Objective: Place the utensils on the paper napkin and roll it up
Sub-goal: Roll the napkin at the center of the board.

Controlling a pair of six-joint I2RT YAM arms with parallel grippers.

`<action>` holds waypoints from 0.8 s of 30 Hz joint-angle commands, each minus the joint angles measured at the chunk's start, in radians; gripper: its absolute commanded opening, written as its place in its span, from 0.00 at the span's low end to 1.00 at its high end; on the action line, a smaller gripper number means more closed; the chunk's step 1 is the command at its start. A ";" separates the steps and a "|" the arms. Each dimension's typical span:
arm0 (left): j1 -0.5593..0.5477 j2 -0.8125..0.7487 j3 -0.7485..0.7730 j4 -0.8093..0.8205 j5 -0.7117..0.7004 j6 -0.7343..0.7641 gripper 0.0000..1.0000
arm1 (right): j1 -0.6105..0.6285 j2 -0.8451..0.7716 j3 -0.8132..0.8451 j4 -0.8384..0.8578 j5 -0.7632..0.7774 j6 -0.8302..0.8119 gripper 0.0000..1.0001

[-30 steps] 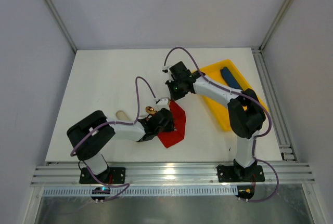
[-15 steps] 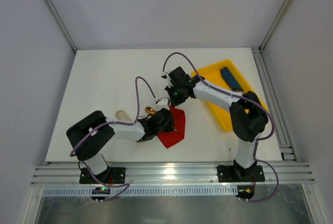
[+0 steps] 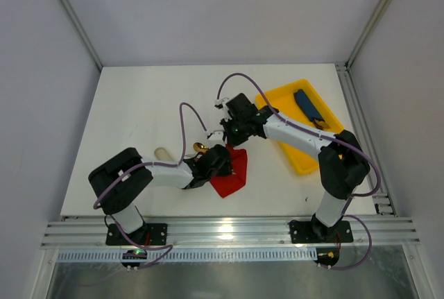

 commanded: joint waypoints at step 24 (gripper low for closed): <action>-0.032 -0.115 -0.009 -0.071 -0.081 0.028 0.00 | 0.085 -0.059 -0.043 0.034 -0.031 0.061 0.04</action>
